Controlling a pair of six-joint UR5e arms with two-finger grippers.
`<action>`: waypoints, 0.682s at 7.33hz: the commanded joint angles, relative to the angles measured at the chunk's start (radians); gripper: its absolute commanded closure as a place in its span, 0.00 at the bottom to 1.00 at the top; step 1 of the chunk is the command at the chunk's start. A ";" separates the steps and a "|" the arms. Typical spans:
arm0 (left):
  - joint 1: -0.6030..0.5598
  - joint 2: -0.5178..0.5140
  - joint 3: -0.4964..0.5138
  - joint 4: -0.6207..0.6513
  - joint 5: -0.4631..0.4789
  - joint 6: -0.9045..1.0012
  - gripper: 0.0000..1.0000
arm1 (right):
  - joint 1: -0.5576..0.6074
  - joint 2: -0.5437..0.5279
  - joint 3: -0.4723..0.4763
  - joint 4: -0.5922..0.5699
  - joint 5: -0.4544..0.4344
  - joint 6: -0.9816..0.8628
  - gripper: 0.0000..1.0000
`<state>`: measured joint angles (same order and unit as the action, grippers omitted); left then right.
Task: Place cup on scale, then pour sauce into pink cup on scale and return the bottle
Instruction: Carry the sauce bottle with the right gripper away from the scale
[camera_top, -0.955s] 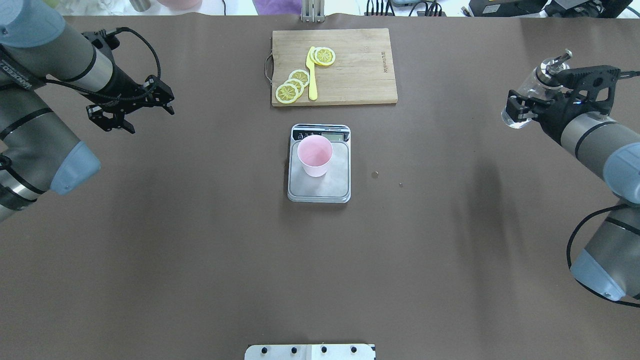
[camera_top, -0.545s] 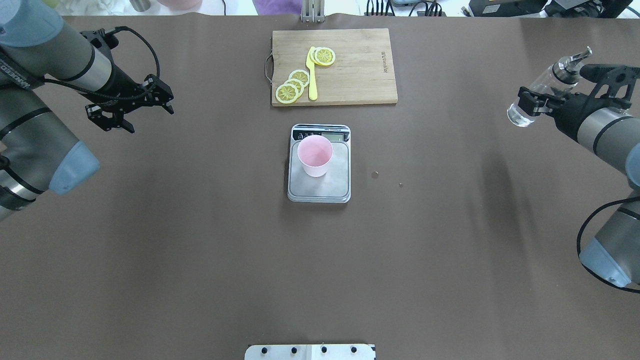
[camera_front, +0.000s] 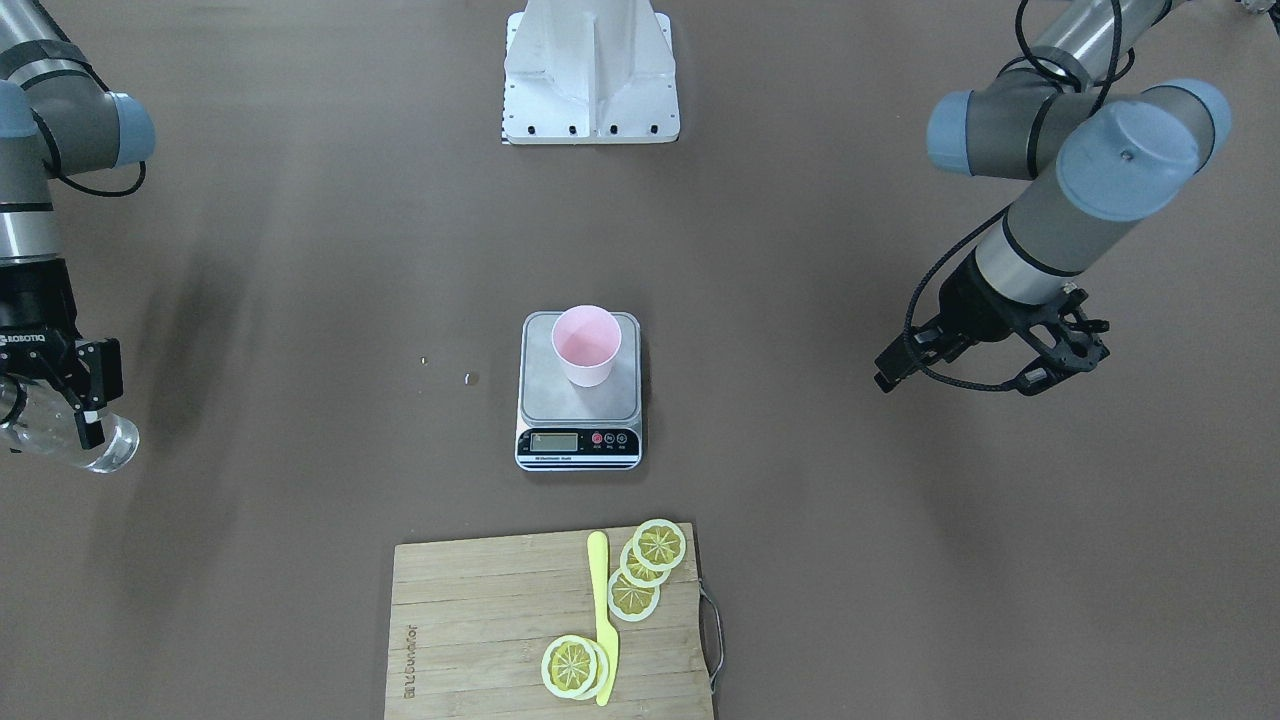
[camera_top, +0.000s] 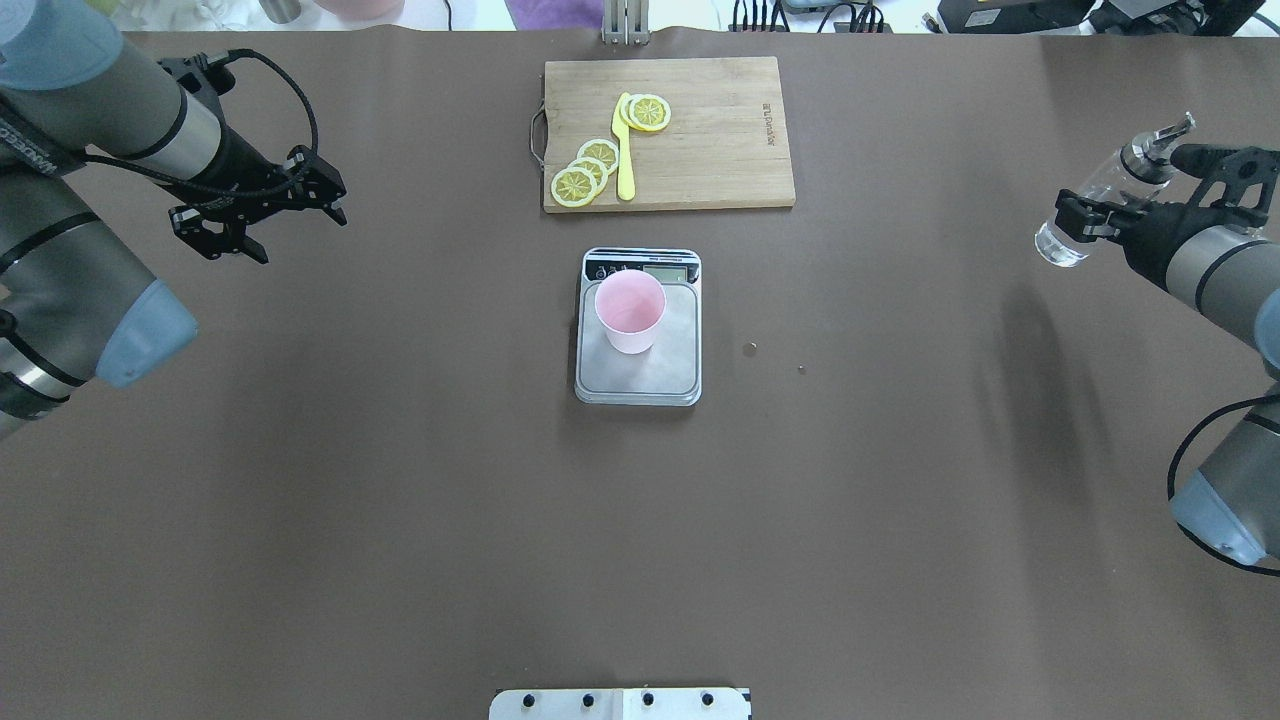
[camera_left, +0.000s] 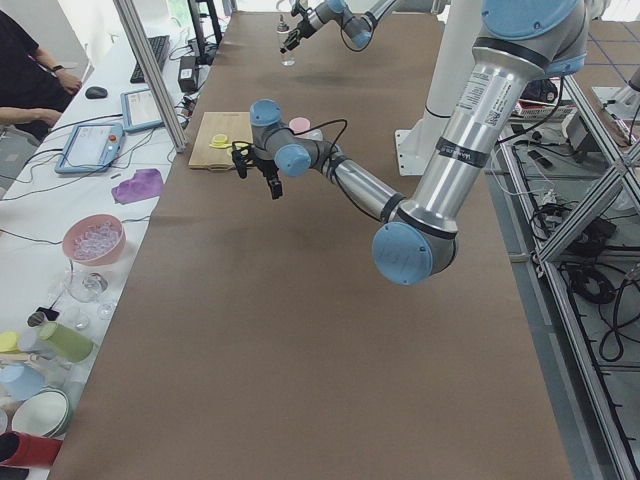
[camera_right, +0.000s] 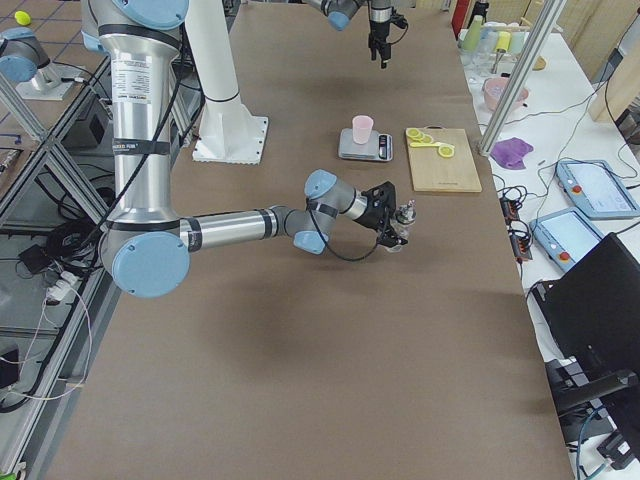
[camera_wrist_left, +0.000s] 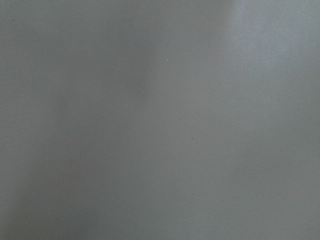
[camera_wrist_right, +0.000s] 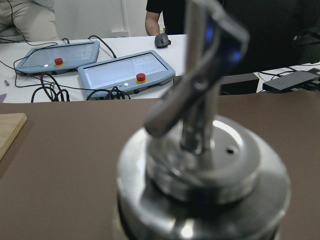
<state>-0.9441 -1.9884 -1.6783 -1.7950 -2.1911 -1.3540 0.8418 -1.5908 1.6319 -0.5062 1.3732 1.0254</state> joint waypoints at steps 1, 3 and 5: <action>0.001 -0.003 -0.004 0.017 0.001 0.003 0.01 | 0.005 -0.003 -0.032 -0.006 0.010 -0.016 1.00; 0.001 0.000 -0.037 0.048 0.001 0.003 0.01 | 0.003 -0.017 -0.061 0.000 -0.002 -0.024 1.00; 0.001 0.000 -0.037 0.048 0.001 0.003 0.01 | 0.002 -0.020 -0.057 0.002 -0.008 -0.019 1.00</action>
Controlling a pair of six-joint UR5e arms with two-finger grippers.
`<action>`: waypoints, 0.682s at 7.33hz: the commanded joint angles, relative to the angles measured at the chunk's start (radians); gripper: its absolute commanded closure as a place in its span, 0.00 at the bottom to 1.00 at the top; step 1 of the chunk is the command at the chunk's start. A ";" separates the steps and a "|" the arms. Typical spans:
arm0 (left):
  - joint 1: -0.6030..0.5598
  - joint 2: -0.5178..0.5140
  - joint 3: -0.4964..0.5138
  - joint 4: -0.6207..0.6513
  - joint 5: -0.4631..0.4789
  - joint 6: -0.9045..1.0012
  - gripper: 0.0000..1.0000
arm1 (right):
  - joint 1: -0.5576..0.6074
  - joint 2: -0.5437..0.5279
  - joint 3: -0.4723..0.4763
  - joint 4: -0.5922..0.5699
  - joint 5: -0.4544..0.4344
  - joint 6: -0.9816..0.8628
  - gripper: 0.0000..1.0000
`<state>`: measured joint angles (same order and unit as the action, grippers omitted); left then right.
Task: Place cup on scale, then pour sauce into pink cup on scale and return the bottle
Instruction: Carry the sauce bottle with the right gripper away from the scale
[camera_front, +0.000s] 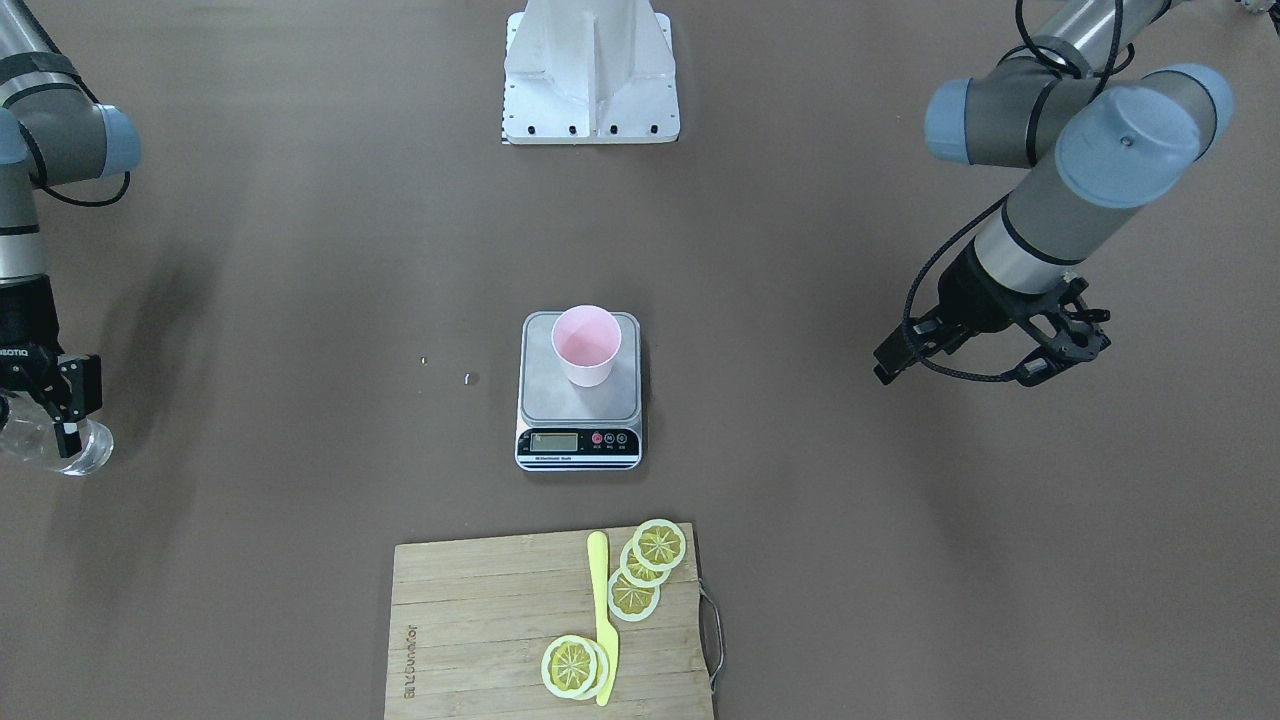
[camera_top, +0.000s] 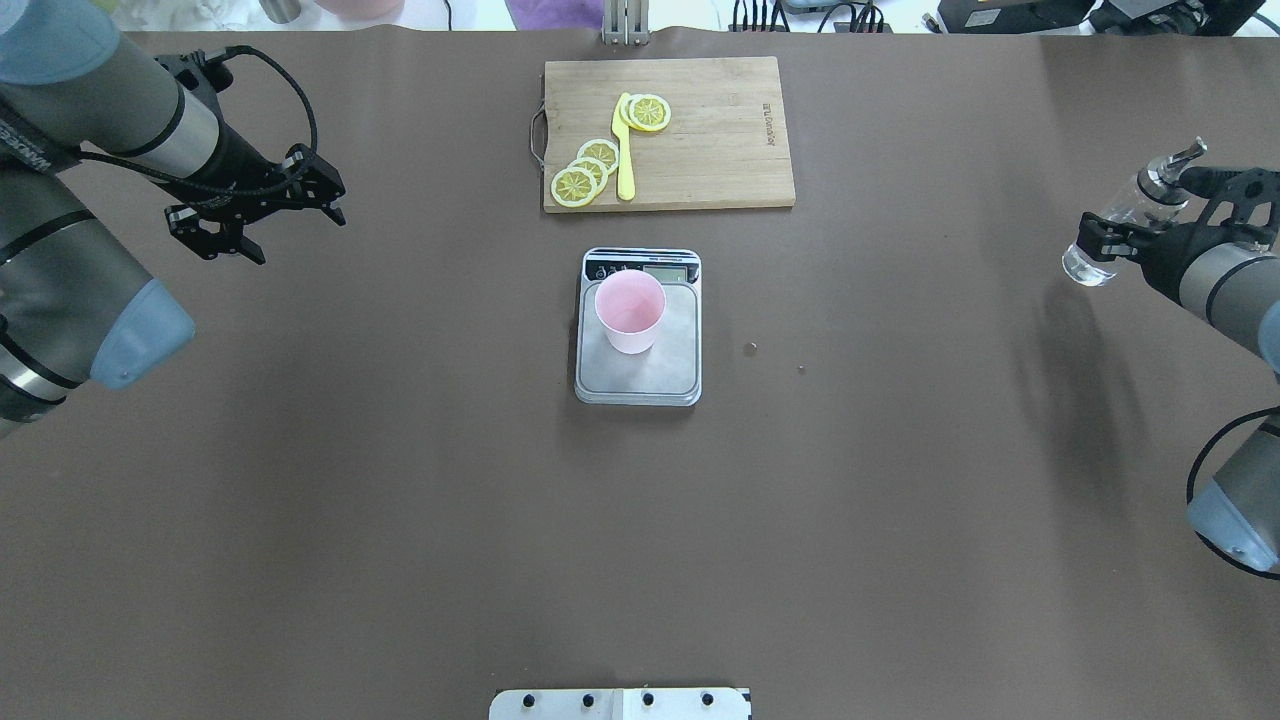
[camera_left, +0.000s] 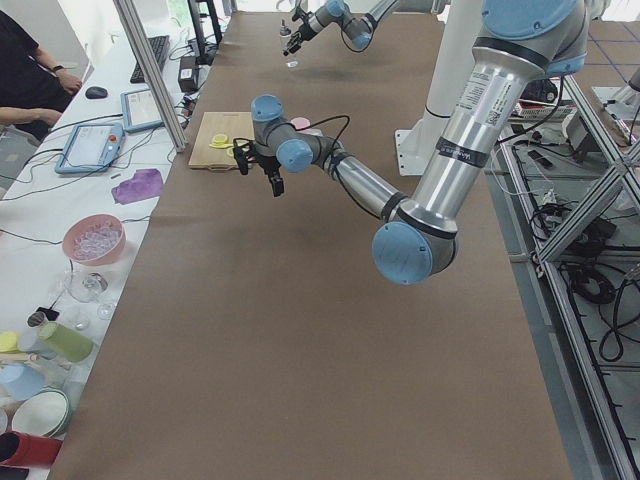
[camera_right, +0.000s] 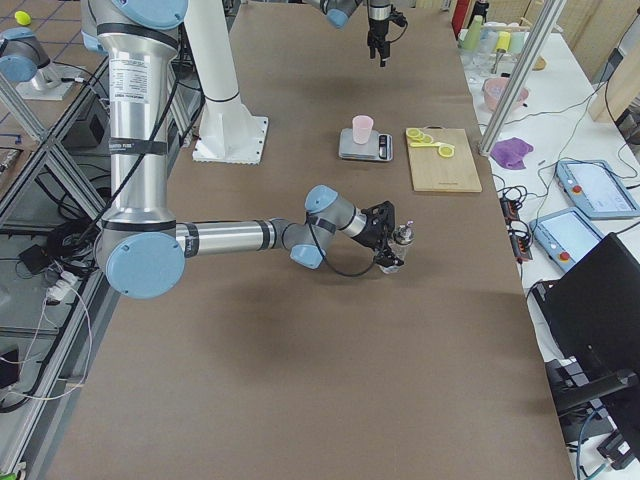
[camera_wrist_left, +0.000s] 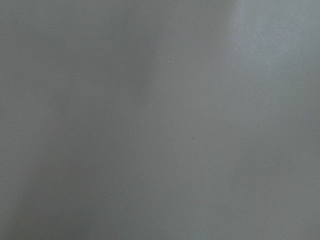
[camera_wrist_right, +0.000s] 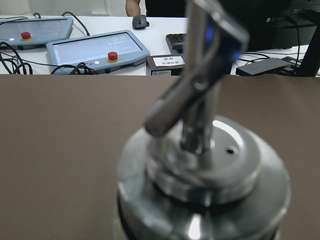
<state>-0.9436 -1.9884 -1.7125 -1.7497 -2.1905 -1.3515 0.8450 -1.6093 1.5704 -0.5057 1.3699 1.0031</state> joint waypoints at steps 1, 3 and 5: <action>0.000 0.000 -0.001 0.003 0.000 0.000 0.01 | -0.003 0.003 0.013 -0.001 -0.006 0.014 1.00; 0.000 0.000 -0.003 0.003 0.000 0.000 0.01 | -0.055 0.008 -0.001 -0.008 -0.064 0.029 1.00; 0.000 0.000 -0.003 0.004 0.000 0.000 0.01 | -0.103 0.016 -0.007 -0.008 -0.117 0.028 1.00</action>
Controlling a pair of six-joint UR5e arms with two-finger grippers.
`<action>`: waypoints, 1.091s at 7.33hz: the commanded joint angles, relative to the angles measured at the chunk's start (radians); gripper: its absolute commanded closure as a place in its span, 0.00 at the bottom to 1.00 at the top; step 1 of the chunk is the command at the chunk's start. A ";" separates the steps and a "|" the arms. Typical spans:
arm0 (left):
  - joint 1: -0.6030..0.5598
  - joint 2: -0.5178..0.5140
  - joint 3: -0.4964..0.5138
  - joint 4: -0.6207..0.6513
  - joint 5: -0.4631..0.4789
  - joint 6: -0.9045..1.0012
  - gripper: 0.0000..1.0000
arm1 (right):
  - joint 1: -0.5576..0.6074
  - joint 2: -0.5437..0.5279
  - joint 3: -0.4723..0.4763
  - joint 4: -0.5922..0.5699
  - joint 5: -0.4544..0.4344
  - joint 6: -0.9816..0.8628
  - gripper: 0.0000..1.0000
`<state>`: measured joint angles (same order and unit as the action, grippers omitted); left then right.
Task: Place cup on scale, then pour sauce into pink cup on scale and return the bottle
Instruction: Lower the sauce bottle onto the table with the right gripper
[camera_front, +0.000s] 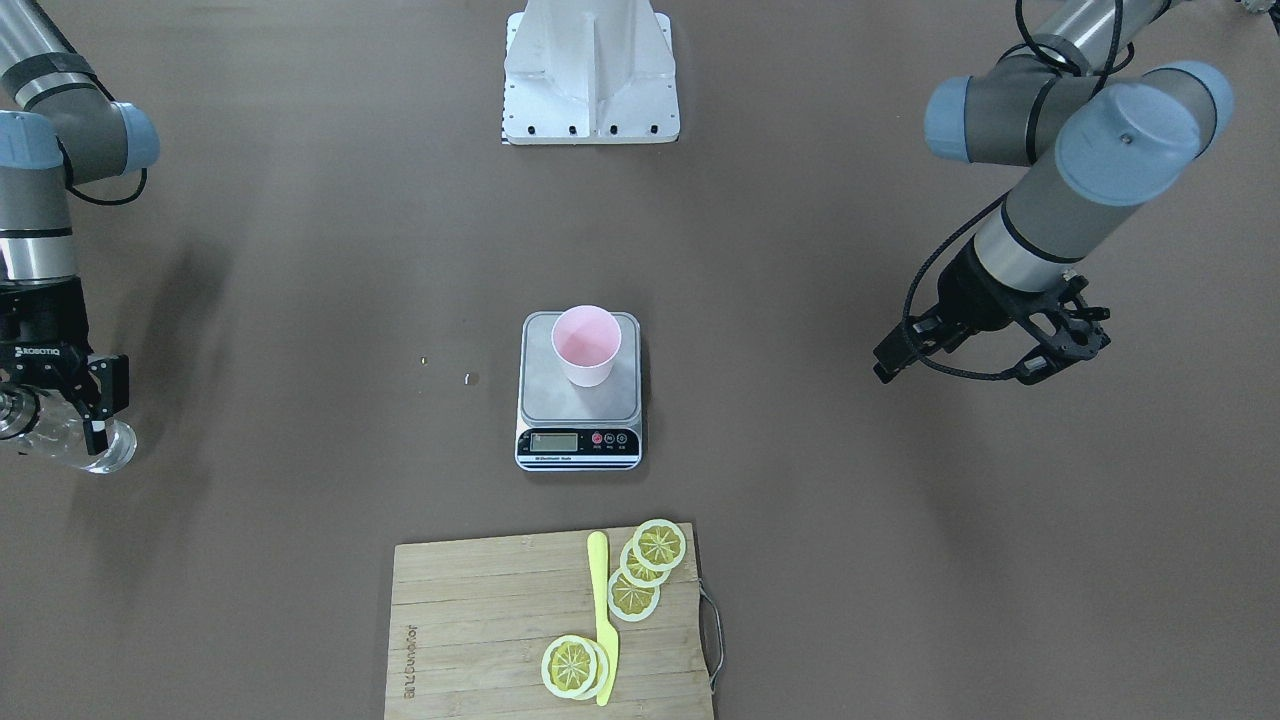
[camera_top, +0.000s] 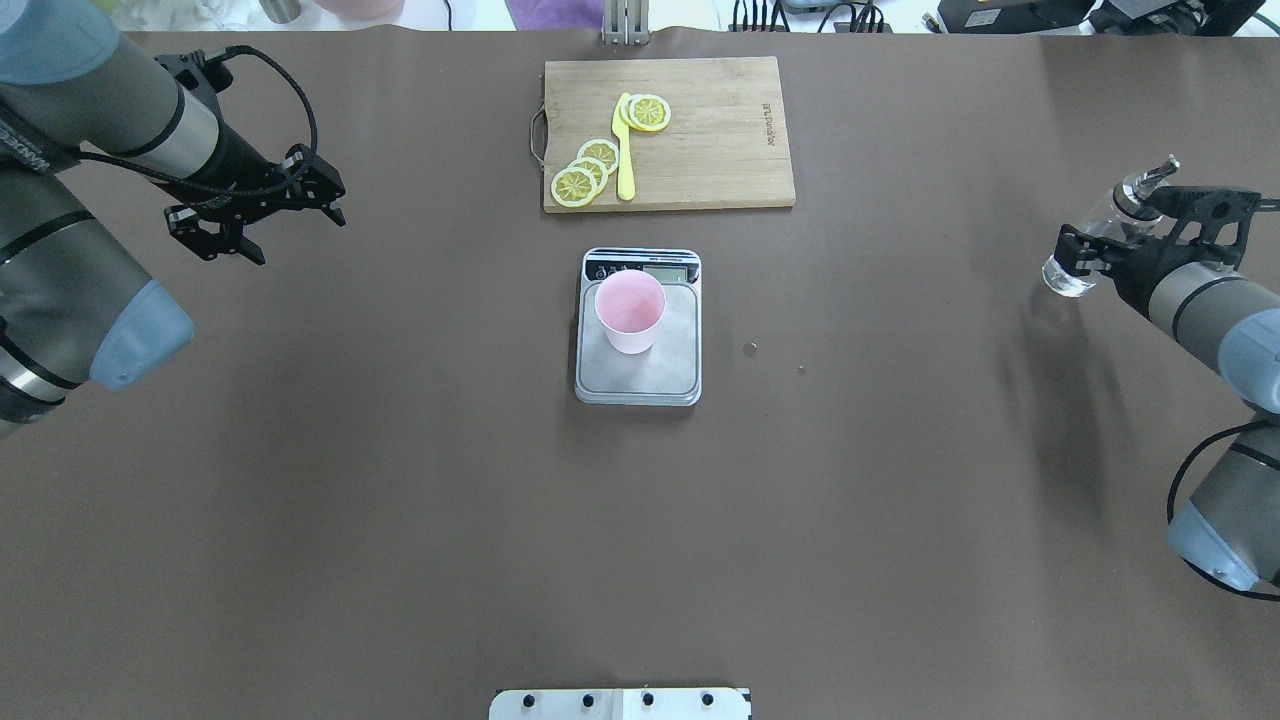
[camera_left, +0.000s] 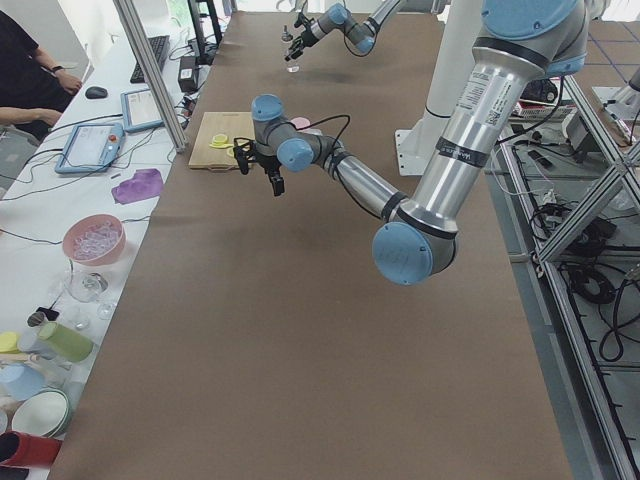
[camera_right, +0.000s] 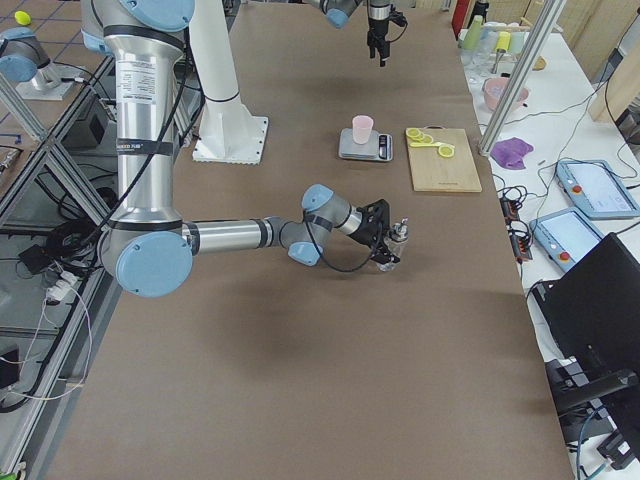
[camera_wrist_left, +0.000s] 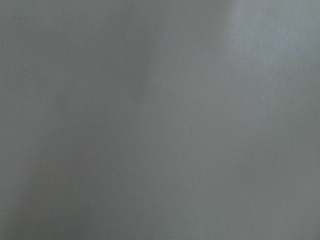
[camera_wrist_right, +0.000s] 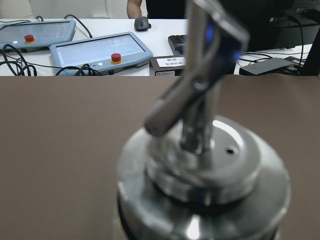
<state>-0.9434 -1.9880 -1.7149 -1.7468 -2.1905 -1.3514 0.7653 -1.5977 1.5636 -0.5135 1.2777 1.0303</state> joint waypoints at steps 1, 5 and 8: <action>0.000 0.000 0.000 0.003 0.000 0.000 0.01 | -0.023 0.004 0.001 0.000 -0.024 0.001 1.00; 0.000 -0.002 -0.002 0.006 0.002 0.000 0.01 | -0.029 0.002 0.010 0.009 -0.015 0.002 1.00; 0.005 -0.002 0.001 0.006 0.002 0.000 0.01 | -0.030 0.001 0.007 0.010 -0.006 0.001 1.00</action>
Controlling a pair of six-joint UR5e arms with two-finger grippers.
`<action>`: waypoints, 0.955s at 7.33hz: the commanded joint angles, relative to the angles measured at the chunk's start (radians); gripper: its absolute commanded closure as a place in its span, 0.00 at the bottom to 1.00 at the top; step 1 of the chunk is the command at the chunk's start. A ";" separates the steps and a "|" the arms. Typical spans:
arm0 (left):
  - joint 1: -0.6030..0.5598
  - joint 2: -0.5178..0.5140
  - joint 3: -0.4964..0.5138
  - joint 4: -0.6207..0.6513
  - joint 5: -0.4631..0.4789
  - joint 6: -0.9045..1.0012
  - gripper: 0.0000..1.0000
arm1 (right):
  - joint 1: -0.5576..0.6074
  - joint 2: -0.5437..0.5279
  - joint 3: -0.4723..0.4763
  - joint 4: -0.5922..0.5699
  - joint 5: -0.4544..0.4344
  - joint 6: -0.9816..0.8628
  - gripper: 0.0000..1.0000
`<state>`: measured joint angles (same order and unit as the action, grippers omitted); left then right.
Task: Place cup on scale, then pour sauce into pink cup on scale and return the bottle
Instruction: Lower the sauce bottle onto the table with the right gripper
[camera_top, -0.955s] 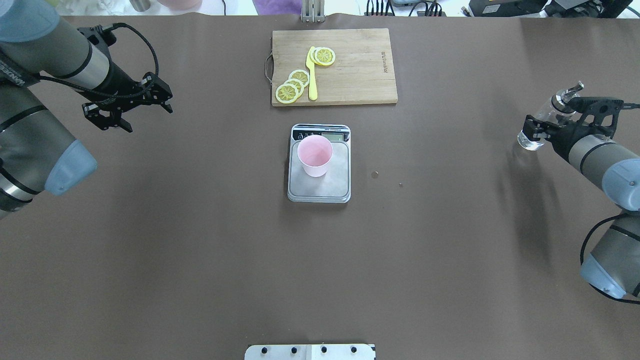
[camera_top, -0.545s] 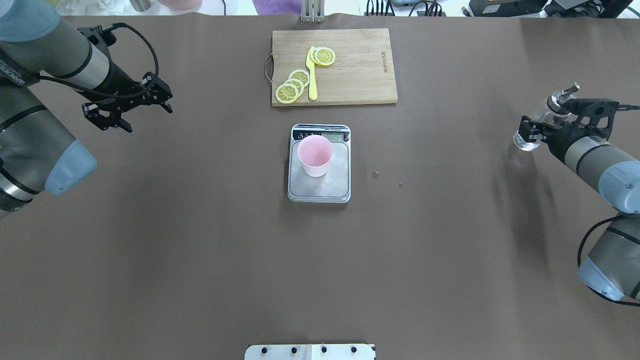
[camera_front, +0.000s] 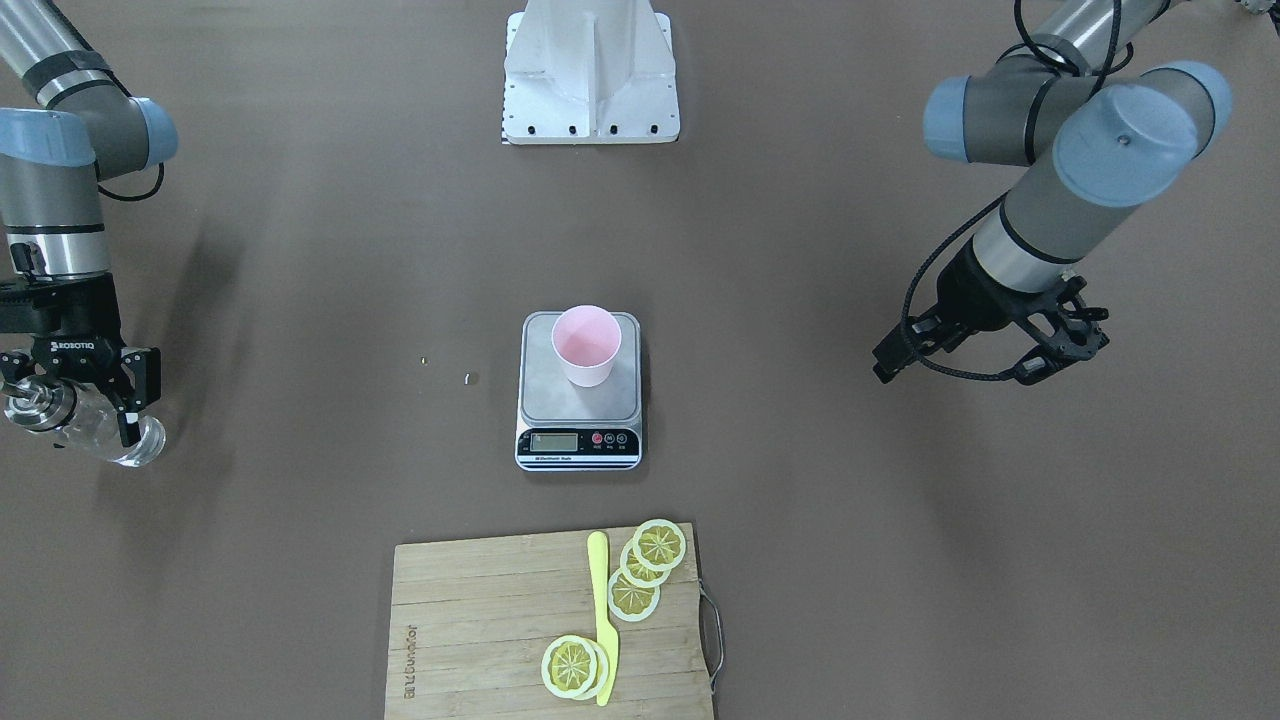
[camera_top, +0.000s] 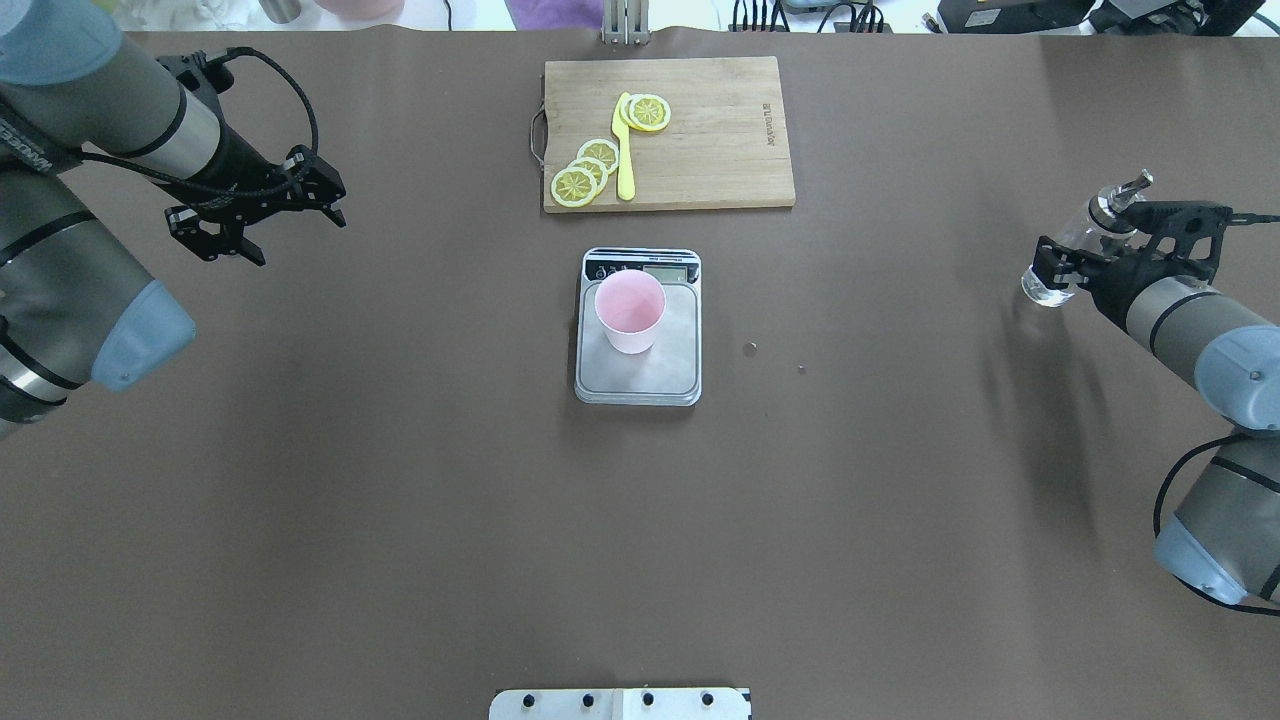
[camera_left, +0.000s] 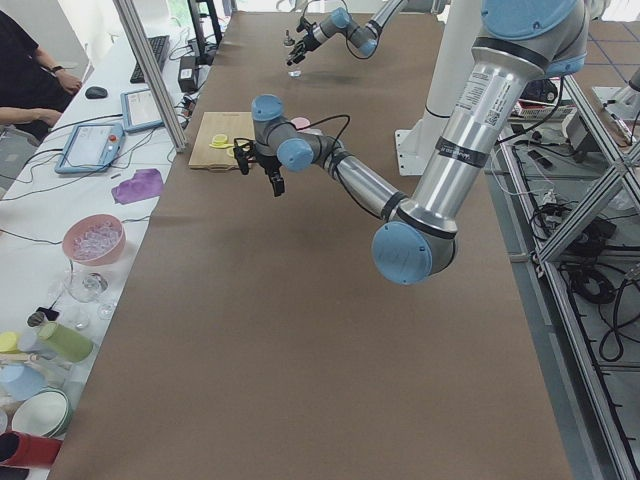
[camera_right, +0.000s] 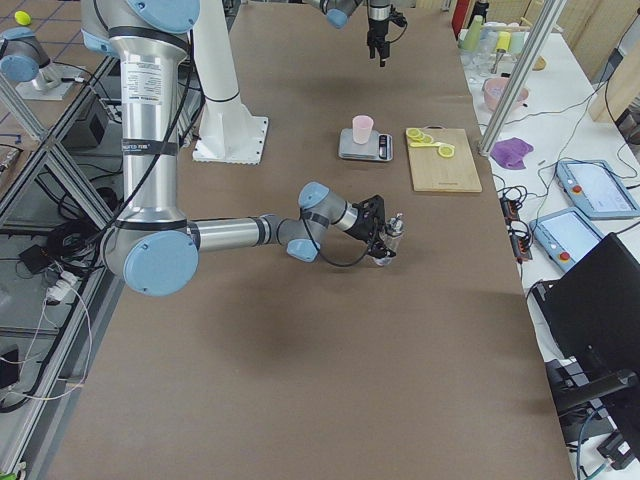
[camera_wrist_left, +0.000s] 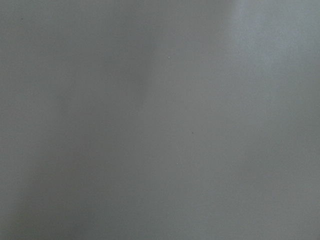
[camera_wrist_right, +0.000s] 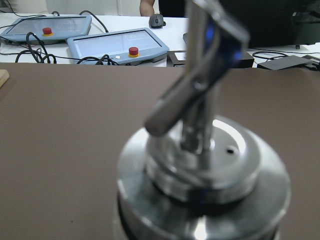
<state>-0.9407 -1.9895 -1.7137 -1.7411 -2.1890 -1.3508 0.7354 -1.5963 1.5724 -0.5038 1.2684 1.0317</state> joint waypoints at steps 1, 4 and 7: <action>0.002 0.000 0.000 0.000 0.000 -0.001 0.01 | -0.002 -0.005 -0.003 0.002 0.005 -0.010 1.00; 0.003 0.000 0.003 0.000 0.002 -0.001 0.01 | -0.005 -0.007 0.003 0.001 0.013 -0.018 0.95; 0.003 0.001 0.002 0.000 0.003 -0.004 0.01 | -0.011 -0.010 -0.002 0.001 0.013 -0.022 0.80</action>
<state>-0.9373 -1.9882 -1.7117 -1.7411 -2.1861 -1.3537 0.7265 -1.6047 1.5721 -0.5031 1.2808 1.0102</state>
